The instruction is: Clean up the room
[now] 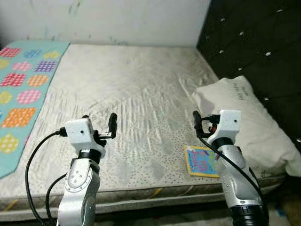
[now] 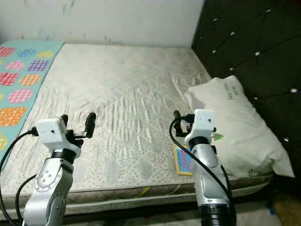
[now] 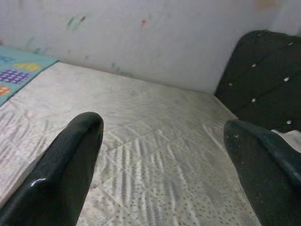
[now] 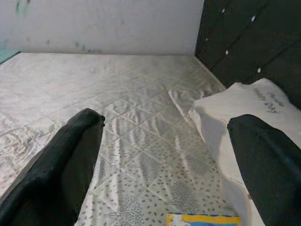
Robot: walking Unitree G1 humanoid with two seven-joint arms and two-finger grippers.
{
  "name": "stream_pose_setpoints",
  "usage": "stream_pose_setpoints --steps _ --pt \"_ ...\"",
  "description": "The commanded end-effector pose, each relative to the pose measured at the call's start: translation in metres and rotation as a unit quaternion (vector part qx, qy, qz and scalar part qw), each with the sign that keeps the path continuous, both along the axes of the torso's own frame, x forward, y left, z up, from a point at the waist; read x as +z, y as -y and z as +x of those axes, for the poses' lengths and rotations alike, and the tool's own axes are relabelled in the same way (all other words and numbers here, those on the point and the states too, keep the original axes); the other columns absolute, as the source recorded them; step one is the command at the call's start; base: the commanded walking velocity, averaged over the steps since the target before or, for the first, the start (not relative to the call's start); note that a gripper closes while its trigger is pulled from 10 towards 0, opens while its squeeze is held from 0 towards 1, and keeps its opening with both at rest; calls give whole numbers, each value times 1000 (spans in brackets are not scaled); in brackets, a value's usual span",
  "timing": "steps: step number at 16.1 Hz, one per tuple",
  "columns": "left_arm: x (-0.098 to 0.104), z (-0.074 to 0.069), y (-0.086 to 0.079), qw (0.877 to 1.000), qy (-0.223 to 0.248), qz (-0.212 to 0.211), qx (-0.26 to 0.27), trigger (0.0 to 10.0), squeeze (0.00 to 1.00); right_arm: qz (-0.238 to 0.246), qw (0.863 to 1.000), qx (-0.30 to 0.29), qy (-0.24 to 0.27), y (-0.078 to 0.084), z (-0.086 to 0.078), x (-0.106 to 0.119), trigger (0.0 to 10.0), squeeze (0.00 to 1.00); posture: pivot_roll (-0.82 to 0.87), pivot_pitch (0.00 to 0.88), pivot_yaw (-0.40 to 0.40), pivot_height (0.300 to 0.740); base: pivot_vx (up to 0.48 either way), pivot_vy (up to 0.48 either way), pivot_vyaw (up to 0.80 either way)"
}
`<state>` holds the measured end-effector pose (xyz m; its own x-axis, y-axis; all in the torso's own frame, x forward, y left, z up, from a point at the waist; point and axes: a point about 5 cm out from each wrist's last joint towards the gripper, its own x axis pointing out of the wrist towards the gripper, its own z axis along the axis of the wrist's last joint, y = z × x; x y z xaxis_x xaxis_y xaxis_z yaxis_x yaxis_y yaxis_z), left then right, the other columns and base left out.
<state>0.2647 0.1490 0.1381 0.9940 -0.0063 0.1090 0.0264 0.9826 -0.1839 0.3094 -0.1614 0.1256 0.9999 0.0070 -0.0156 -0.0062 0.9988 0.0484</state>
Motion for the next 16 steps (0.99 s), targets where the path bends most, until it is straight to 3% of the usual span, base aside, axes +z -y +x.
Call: stream_pose_setpoints --steps 1,16 --pt "-1 -1 -5 1000 -6 1 11 10000 0 1 1000 10 12 -6 2 7 10000 0 3 57 -77 740 0 465 0" --pt "0 3 -4 1000 -5 -9 14 10000 0 -4 1000 15 10 -7 4 7 10000 0 -1 53 -79 740 0 480 0"
